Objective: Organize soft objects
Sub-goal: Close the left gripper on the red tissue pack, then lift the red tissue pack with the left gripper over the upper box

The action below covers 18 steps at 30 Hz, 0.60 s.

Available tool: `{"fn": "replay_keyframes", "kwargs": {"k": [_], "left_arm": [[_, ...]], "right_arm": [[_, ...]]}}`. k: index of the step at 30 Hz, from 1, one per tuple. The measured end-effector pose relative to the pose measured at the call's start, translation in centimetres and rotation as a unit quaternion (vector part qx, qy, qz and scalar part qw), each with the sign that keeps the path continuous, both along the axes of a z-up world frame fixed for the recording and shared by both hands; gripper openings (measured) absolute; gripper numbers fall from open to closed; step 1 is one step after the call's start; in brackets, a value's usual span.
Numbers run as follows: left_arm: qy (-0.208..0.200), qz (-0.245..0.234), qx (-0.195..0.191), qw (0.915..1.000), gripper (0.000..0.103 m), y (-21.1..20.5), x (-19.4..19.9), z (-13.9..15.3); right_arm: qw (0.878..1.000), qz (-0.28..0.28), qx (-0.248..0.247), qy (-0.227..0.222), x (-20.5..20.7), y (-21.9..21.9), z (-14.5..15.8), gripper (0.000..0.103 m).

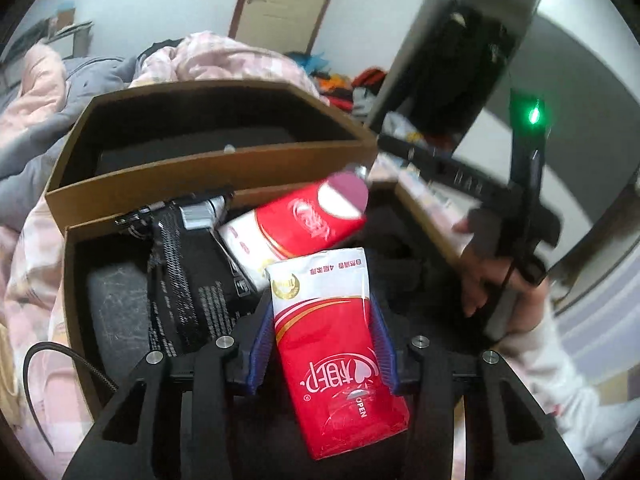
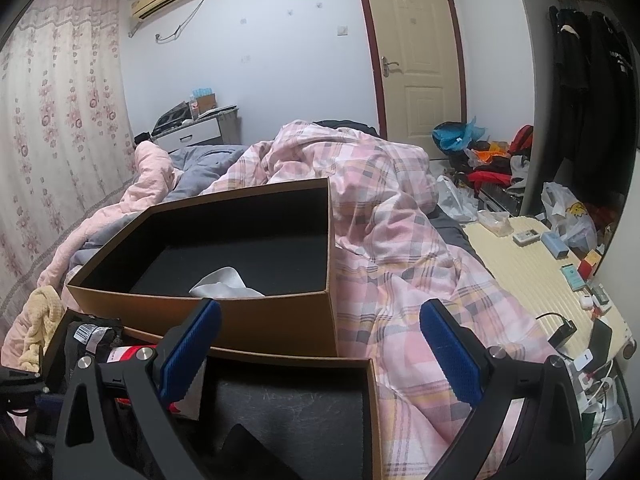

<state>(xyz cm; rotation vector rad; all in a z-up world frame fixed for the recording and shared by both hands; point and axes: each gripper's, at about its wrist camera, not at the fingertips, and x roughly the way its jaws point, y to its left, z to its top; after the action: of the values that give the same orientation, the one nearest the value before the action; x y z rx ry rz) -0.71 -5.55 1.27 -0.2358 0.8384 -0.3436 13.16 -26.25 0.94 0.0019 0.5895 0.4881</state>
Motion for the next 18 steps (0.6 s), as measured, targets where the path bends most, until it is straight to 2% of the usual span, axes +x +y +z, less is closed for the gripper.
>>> {"fn": "replay_keyframes", "kwargs": {"k": [3, 7, 18], "left_arm": [[-0.026, 0.028, 0.001, 0.9993, 0.040, 0.5, -0.5, 1.0], [-0.062, 0.080, 0.021, 0.9946, 0.040, 0.9, -1.1, 2.5], [-0.138, 0.141, 0.054, 0.9789, 0.040, 2.0, 0.3, 8.7]], "right_arm": [[1.000, 0.000, 0.002, -0.001, -0.1, -0.1, 0.1, 0.099], [1.000, 0.004, 0.010, -0.005, -0.3, -0.2, 0.2, 0.099], [1.000, 0.009, -0.006, -0.016, -0.7, 0.3, 0.0, 0.099]]}}
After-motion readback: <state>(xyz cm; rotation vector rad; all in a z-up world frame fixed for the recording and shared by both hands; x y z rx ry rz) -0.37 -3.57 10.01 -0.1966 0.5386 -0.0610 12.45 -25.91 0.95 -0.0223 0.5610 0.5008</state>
